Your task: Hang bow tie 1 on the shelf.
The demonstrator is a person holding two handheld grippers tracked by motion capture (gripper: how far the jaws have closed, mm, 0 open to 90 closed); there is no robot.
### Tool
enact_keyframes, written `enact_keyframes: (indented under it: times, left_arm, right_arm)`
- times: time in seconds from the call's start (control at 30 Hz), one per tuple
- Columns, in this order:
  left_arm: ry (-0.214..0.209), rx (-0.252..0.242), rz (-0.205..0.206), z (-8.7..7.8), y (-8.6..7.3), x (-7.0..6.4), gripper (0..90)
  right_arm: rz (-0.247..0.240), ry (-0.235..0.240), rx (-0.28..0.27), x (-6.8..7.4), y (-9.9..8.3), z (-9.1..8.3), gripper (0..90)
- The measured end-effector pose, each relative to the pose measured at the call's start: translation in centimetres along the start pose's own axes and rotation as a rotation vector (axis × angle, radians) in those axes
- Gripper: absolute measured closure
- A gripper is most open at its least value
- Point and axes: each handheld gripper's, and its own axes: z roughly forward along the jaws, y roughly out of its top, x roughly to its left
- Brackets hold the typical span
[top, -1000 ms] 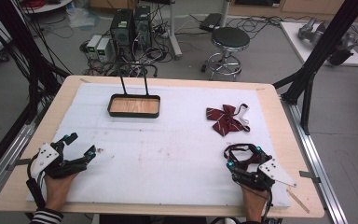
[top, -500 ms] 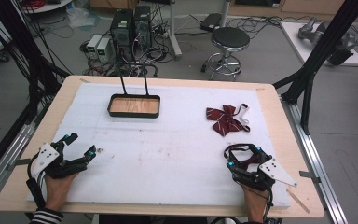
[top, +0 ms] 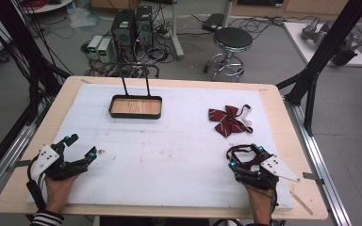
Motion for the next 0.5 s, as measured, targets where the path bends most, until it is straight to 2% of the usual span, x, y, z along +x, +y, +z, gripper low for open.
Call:
enact_keyframes:
  times: [0.27,0.33,0.4,0.43,0.5]
  left_arm:
    - [0.001,0.002,-0.002,0.1,0.0,0.0,14.3]
    - [0.001,0.003,-0.003,0.1,0.0,0.0,14.3]
    - [0.001,0.004,-0.003,0.1,0.0,0.0,14.3]
    - [0.001,0.004,-0.002,0.1,0.0,0.0,14.3]
    - [0.001,0.004,-0.002,0.1,0.0,0.0,14.3]
  right_arm:
    - [0.035,0.01,0.0,-0.5,2.4,-0.2,9.6]
    - [0.038,0.012,0.023,-1.0,3.7,-0.1,9.6]
    - [0.036,0.012,0.031,-1.2,4.2,0.0,9.6]
    - [0.034,0.013,0.052,-1.5,5.2,0.2,9.6]
    - [0.031,0.011,0.064,-1.7,5.6,0.3,9.6]
